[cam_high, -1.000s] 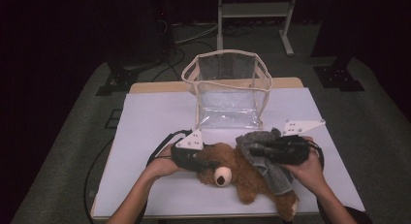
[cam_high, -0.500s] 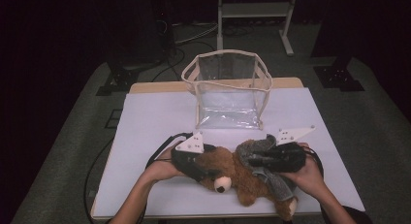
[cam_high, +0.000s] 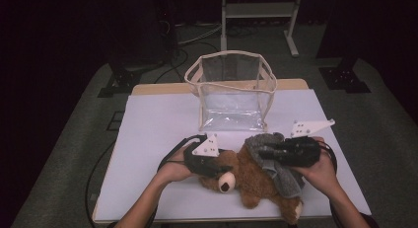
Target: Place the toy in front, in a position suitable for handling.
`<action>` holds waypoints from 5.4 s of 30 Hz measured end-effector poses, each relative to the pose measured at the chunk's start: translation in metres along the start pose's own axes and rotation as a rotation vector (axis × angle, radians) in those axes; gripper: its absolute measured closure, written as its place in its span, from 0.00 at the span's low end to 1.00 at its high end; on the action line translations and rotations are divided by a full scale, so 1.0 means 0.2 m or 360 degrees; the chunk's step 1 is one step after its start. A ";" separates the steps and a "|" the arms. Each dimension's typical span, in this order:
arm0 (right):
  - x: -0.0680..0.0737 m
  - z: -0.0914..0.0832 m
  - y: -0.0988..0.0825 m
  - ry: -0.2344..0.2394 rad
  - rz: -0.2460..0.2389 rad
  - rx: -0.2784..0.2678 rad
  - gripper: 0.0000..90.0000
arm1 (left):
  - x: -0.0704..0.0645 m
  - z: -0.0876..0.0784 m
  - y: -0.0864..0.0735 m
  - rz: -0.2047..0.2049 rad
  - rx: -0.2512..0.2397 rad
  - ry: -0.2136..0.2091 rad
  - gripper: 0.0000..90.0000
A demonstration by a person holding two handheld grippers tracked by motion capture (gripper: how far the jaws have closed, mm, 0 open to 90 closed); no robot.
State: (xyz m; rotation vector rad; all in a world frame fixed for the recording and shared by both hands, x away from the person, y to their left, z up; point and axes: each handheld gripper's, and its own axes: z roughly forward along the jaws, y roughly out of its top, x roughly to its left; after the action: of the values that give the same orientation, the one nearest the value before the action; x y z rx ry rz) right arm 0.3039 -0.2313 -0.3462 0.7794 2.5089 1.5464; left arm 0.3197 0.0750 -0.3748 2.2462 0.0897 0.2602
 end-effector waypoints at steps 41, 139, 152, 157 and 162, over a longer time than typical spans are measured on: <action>-0.14 0.10 0.13 0.0106 0.0041 0.0194 0.77 | -0.04 -0.17 -0.16 0.0015 -0.0069 0.0008 0.50; 0.06 0.39 0.04 0.0263 -0.0100 0.0291 0.80 | 0.06 -0.19 -0.24 -0.0128 -0.0172 0.0068 0.46; 0.16 0.56 0.32 0.0353 -0.0275 0.0312 0.79 | 0.01 -0.17 -0.27 -0.0143 -0.0221 0.0028 0.53; 0.15 0.59 0.30 0.0399 -0.0263 0.0363 0.78 | 0.00 -0.18 -0.29 -0.0133 -0.0205 0.0002 0.51; 0.06 0.42 0.25 0.0261 -0.0182 0.0343 0.78 | 0.00 -0.19 -0.27 -0.0112 -0.0172 0.0005 0.49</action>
State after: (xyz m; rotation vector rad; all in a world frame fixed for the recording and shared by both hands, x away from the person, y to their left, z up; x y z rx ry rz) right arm 0.3393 -0.1404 -0.3417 0.5384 2.8186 1.3722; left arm 0.3123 0.1379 -0.3943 2.1306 0.1524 0.2253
